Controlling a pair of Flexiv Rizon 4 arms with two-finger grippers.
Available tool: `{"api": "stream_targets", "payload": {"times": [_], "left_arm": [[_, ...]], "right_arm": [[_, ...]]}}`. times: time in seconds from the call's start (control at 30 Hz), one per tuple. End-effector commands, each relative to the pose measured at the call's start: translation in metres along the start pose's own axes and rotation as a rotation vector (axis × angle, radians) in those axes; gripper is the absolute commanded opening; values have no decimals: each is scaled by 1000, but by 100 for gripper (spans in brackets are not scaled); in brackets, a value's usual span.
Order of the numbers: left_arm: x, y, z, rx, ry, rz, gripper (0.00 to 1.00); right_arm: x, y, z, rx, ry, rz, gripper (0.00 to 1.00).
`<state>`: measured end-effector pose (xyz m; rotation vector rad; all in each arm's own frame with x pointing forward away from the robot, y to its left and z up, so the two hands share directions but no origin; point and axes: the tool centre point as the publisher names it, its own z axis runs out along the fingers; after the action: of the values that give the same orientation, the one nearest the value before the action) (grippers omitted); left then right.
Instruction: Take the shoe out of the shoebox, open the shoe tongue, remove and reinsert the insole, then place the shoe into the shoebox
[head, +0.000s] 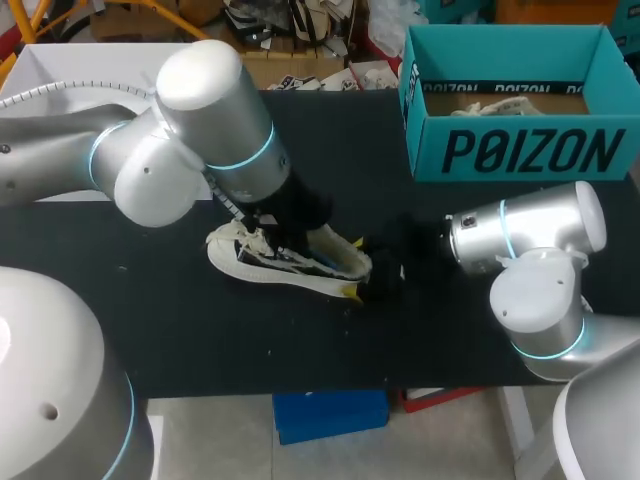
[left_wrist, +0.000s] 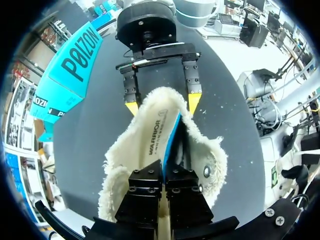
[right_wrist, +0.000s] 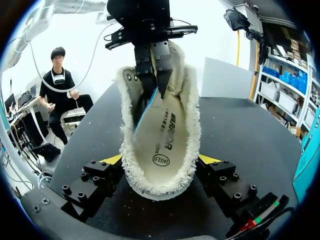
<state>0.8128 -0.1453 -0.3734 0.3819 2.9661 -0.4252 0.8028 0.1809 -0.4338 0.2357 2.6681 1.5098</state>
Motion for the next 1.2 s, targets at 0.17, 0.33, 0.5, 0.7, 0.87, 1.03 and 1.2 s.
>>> {"api": "stream_targets", "payload": {"times": [0.17,0.33,0.5,0.7,0.87,1.03,1.2], "left_arm": [[4,-4,-8,37,21,-9,0],[6,-6,-11,62,28,-19,0],[5,-6,-17,78,26,-26,0],[7,-5,-21,102,23,-33,0],[9,-4,-24,132,26,-40,0],[12,-6,-22,131,31,-34,0],[12,-6,-6,98,46,-28,0]], "right_arm": [[1,-2,6,1,0,2,0],[1,-2,6,1,0,2,0],[1,-2,6,1,0,2,0],[1,-2,6,1,0,2,0],[1,-2,6,1,0,2,0],[1,-2,6,1,0,2,0],[1,-2,6,1,0,2,0]]}}
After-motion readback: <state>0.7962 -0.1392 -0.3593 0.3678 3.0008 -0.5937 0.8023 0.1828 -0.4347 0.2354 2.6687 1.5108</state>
